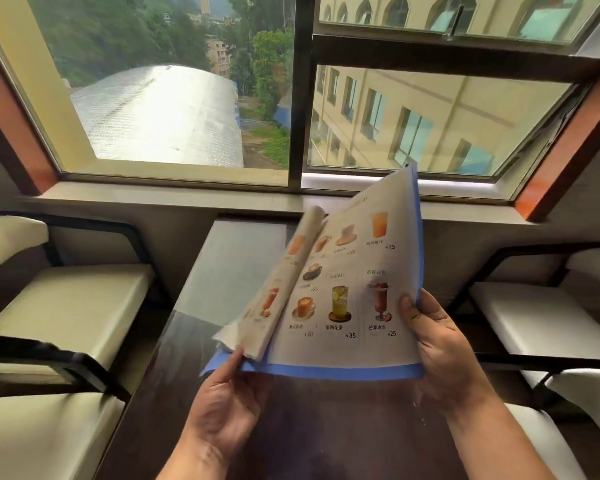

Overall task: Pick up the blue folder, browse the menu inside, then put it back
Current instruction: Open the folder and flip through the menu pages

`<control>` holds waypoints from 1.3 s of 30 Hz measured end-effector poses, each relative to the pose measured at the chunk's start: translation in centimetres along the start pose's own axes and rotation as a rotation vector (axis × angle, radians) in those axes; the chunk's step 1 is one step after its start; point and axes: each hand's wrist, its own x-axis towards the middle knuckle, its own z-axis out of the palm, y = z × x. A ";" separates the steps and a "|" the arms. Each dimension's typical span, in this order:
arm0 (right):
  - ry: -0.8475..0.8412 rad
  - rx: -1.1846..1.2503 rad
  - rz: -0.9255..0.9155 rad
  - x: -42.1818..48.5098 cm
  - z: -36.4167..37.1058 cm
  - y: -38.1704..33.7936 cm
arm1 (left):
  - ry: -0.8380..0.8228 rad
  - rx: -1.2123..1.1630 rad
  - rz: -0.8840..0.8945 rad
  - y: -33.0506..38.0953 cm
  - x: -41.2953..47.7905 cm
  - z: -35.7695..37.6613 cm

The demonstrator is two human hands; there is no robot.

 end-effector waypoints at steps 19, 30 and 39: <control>0.203 -0.251 -0.080 0.4 -0.3 1.9 | -0.185 0.072 0.095 3.2 -0.2 -1.0; 0.191 -0.221 -0.048 -0.4 -0.4 1.8 | -0.260 0.155 0.109 3.6 -0.5 -1.5; 0.215 -0.192 -0.032 -0.9 0.3 2.6 | -0.275 0.267 0.187 3.0 -0.9 -1.5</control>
